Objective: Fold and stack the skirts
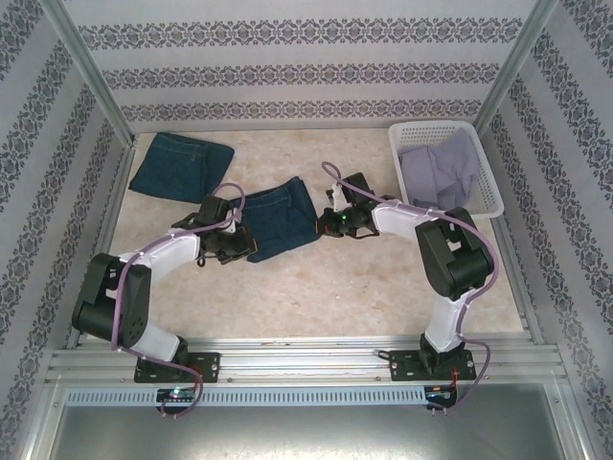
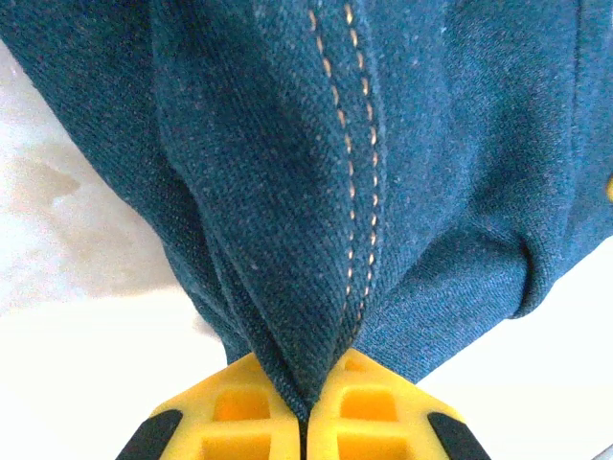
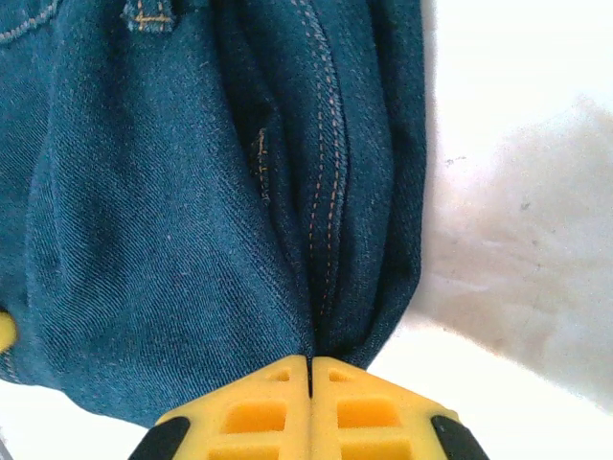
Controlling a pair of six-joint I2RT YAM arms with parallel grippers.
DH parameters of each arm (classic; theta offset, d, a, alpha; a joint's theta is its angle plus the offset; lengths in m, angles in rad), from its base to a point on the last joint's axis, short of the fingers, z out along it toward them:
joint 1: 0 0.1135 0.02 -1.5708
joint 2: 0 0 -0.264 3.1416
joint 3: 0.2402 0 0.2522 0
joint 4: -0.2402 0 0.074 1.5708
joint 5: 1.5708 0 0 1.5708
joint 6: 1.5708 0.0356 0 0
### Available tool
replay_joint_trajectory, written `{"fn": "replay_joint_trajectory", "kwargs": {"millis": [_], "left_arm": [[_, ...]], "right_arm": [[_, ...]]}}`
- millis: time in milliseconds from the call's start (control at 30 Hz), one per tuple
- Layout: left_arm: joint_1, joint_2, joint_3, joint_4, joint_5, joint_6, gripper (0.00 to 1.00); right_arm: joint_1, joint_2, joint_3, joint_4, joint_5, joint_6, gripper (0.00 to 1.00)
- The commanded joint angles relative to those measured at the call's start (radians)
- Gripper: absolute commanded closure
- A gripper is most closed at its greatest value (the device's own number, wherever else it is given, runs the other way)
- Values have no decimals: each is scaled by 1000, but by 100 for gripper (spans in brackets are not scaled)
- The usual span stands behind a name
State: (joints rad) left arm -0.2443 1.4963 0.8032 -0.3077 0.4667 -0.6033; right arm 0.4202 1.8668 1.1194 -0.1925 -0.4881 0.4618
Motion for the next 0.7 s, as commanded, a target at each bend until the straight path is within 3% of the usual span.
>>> {"fn": "replay_joint_trajectory", "kwargs": {"millis": [0, 167, 333, 467, 567, 667], "left_arm": [[67, -46, -1, -221, -137, 96, 100], [113, -83, -44, -205, -101, 117, 100], [112, -39, -58, -129, -1, 90, 100], [111, -34, -66, -86, 46, 67, 100], [111, -40, -70, -82, 48, 63, 100], [111, -41, -74, -75, 48, 63, 100]], "right_arm": [[-90, -34, 12, -111, 215, -71, 100], [-126, -57, -34, -97, 265, -18, 100], [-121, -90, -70, -24, 163, 15, 98], [-66, -127, -110, 75, -30, 10, 77], [30, -126, -114, 49, -24, -18, 64], [109, -99, -116, 59, 39, 17, 62]]}}
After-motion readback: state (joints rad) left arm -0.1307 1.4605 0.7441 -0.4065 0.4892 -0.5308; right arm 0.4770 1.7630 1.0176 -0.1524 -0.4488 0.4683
